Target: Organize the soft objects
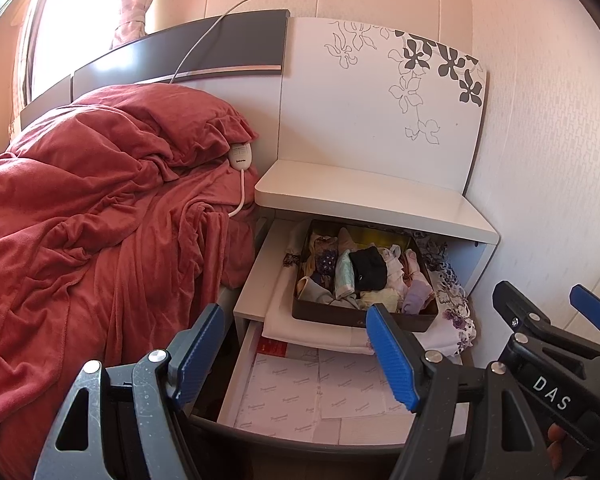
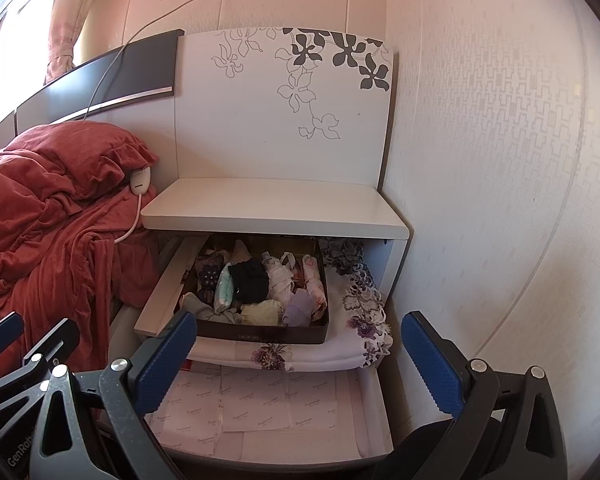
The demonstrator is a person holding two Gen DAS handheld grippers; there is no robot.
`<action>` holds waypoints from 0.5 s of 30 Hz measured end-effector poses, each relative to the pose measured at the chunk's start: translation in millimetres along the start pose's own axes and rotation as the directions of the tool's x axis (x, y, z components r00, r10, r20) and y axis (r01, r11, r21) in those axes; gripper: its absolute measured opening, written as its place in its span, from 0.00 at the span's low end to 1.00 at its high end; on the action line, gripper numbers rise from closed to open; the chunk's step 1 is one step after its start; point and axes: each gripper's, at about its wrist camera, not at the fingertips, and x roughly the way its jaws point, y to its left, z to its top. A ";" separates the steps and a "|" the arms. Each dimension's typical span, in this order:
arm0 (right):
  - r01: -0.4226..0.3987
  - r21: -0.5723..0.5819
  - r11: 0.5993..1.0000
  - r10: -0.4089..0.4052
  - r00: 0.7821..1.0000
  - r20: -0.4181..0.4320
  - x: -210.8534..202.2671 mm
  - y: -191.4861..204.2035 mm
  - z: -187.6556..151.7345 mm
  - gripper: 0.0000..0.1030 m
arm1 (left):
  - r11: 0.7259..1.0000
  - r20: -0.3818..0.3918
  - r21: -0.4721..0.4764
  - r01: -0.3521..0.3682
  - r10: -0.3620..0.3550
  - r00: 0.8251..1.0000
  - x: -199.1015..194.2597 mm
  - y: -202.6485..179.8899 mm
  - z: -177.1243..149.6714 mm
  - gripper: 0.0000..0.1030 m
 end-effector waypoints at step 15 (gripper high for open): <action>0.004 -0.009 1.000 -0.005 1.000 -0.011 4.0 1.6 -2.4 1.00 | 1.000 0.007 0.030 0.002 -0.002 1.000 0.4 0.8 0.5 0.63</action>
